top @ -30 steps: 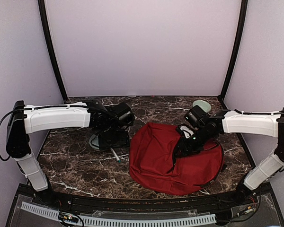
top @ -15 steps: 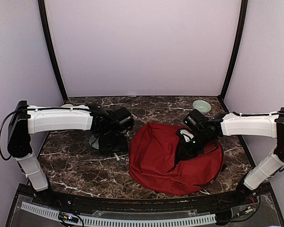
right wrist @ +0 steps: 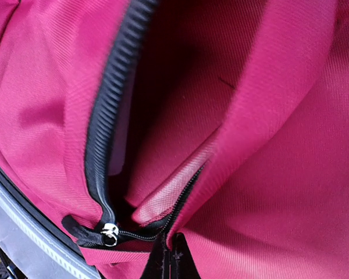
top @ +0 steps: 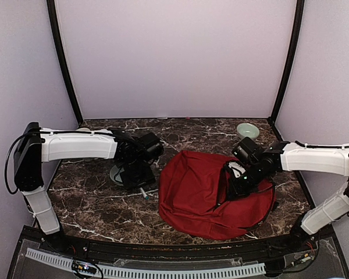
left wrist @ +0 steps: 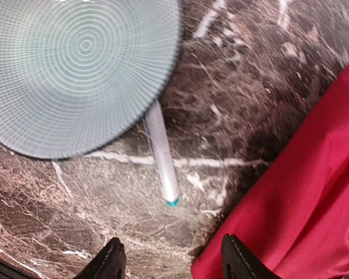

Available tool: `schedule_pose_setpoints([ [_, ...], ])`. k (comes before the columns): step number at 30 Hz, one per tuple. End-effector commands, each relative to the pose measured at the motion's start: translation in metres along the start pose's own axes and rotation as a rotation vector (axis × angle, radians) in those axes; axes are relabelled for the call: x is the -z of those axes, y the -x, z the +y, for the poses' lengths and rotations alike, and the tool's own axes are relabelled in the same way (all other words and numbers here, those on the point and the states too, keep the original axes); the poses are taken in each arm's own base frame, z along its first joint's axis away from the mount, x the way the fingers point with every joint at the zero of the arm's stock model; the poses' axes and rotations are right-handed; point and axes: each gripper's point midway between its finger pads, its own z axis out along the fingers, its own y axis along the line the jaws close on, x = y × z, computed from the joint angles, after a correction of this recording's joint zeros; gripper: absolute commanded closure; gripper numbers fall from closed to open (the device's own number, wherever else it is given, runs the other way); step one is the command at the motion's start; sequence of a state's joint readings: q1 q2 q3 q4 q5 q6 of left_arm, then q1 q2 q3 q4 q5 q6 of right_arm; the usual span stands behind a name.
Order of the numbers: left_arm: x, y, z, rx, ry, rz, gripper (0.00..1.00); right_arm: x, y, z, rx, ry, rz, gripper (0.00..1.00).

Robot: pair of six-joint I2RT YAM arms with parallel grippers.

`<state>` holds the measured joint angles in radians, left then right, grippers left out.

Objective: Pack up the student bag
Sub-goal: Pick up the pen at the center of the board.

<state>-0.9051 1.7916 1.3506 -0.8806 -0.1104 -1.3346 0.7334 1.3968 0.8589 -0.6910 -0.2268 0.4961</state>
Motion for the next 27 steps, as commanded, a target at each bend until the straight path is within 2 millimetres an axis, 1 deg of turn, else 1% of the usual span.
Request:
schedule_pose_setpoints([
  [1,-0.009,0.003,0.014,0.217,0.026,0.008,0.45,0.001,-0.024,-0.013,-0.033,-0.046,0.061,1.0],
  [3,-0.014,0.005,0.014,0.261,0.03,0.007,0.47,0.001,-0.028,-0.014,-0.036,-0.042,0.063,1.0],
  [6,-0.023,0.006,0.012,0.278,0.046,0.012,0.48,0.003,-0.03,-0.014,-0.035,-0.038,0.059,1.0],
  [8,-0.031,0.008,0.005,0.263,0.026,0.012,0.48,0.005,-0.03,-0.014,-0.032,-0.038,0.052,0.99],
  [10,-0.04,0.01,-0.007,0.241,-0.028,0.019,0.5,0.008,-0.028,-0.013,-0.028,-0.035,0.039,0.96],
  [12,-0.052,0.005,-0.012,0.24,-0.045,0.049,0.53,0.011,-0.026,-0.011,-0.018,-0.026,0.024,0.93],
  [16,-0.066,-0.003,-0.002,0.245,0.01,0.081,0.56,0.018,-0.025,-0.009,-0.004,-0.019,0.003,0.88],
  [23,-0.074,0.0,0.007,0.226,0.033,0.065,0.65,0.04,-0.02,-0.008,0.014,-0.025,-0.051,0.85],
  [25,-0.075,0.001,0.011,0.223,0.043,0.066,0.7,0.046,-0.02,-0.008,0.014,-0.028,-0.058,0.85],
  [27,-0.075,0.003,0.012,0.213,0.043,0.06,0.79,0.052,-0.019,-0.008,0.018,-0.026,-0.068,0.84],
])
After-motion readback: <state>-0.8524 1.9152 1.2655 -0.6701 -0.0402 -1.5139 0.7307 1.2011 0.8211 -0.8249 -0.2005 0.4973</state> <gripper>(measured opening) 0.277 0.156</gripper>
